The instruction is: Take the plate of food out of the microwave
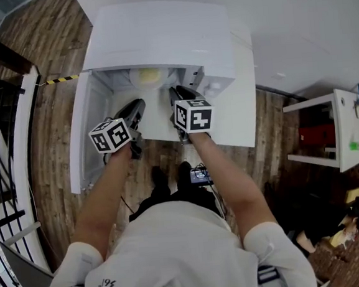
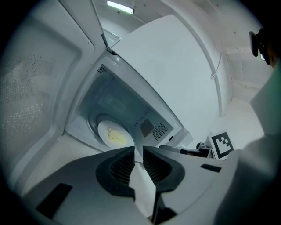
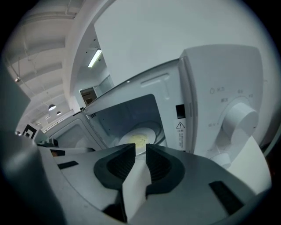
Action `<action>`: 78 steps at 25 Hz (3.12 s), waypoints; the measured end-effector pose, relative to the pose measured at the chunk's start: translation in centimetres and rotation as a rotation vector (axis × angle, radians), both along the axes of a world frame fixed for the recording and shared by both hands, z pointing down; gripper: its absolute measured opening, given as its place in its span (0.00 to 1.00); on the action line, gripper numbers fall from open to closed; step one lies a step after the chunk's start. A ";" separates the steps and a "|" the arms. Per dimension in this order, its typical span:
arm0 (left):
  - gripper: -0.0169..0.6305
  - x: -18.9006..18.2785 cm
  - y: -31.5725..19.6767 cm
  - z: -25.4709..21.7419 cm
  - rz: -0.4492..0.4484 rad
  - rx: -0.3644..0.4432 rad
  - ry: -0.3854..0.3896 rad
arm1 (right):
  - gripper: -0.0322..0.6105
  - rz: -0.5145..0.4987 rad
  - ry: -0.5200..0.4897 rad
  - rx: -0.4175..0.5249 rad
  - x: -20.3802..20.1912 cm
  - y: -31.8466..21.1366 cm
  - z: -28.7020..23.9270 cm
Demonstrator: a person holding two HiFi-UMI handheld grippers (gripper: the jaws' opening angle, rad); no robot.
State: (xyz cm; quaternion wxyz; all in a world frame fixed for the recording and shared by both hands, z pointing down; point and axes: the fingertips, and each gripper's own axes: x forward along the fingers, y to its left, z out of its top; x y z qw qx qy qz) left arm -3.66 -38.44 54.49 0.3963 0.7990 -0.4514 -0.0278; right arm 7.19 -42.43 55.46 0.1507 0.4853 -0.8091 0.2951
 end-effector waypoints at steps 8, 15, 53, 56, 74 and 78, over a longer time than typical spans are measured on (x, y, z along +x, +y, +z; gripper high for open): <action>0.09 -1.4 -2.4 2.1 -0.029 -0.039 -0.010 | 0.16 0.033 0.010 -0.061 -1.2 -2.1 2.6; 0.14 -2.3 -4.6 4.0 -0.041 -0.091 -0.030 | 0.23 0.071 0.055 -0.090 -1.9 -4.5 4.2; 0.17 -3.4 -8.1 7.8 0.006 -0.159 -0.044 | 0.21 0.179 -0.080 -0.303 -2.3 -5.9 7.7; 0.17 -3.5 -8.4 7.9 0.012 -0.160 -0.029 | 0.21 0.181 -0.085 -0.310 -1.9 -5.7 7.7; 0.17 -2.5 -9.0 8.0 0.040 -0.155 0.053 | 0.18 0.149 -0.087 -0.321 -1.1 -5.3 7.2; 0.17 -2.2 -8.7 7.6 0.046 -0.150 0.052 | 0.18 0.154 -0.076 -0.305 -0.8 -5.2 7.0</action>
